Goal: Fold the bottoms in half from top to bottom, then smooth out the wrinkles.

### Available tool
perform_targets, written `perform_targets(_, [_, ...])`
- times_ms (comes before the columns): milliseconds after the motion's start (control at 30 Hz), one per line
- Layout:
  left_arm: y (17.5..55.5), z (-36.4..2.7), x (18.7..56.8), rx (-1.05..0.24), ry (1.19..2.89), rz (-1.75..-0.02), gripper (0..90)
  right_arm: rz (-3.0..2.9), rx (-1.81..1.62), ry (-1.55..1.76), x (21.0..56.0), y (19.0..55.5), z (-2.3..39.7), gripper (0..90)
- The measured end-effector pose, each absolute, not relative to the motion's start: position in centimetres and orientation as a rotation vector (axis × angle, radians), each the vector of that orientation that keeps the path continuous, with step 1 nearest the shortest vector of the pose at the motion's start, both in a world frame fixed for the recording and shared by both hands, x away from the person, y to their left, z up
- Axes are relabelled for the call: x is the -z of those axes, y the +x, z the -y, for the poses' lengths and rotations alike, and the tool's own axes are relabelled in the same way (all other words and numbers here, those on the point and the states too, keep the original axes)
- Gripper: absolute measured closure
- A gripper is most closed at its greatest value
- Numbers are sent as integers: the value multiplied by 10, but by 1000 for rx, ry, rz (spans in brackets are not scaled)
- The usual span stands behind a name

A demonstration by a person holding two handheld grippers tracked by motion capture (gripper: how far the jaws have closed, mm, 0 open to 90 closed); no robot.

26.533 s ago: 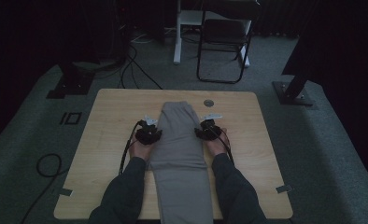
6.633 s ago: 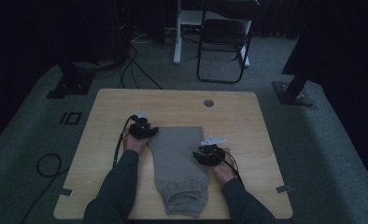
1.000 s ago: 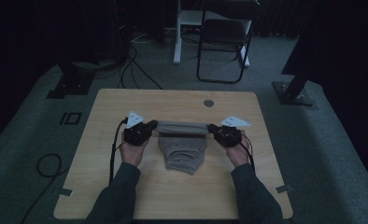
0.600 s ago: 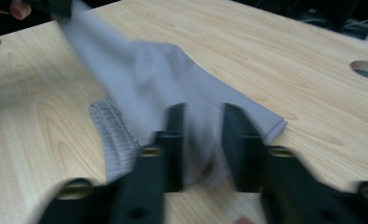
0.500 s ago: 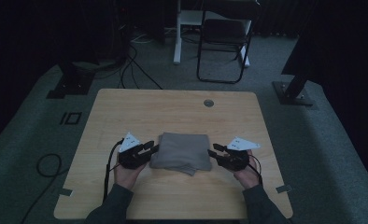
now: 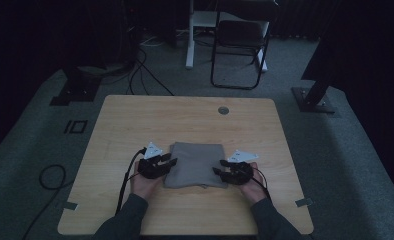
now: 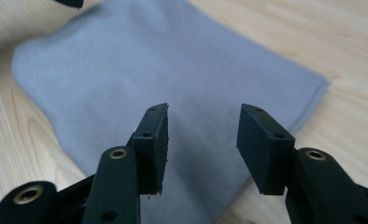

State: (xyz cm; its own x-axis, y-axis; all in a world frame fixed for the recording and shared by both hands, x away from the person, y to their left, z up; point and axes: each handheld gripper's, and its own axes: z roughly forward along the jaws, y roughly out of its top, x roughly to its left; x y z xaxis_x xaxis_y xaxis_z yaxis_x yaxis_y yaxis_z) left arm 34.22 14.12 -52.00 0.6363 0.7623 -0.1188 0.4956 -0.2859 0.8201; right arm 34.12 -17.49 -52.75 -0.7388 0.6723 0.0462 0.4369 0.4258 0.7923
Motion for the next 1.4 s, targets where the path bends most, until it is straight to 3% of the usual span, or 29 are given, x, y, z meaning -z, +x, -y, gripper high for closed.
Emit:
perform_targets(767, [333, -135, 540, -355, 2022, -996, 593, -2508, -1146, 958, 543, 342, 165, 497])
perform_targets(1400, [337, -128, 552, -384, 2032, -1083, 608, -2466, -1096, 971, 551, 364, 162, 483])
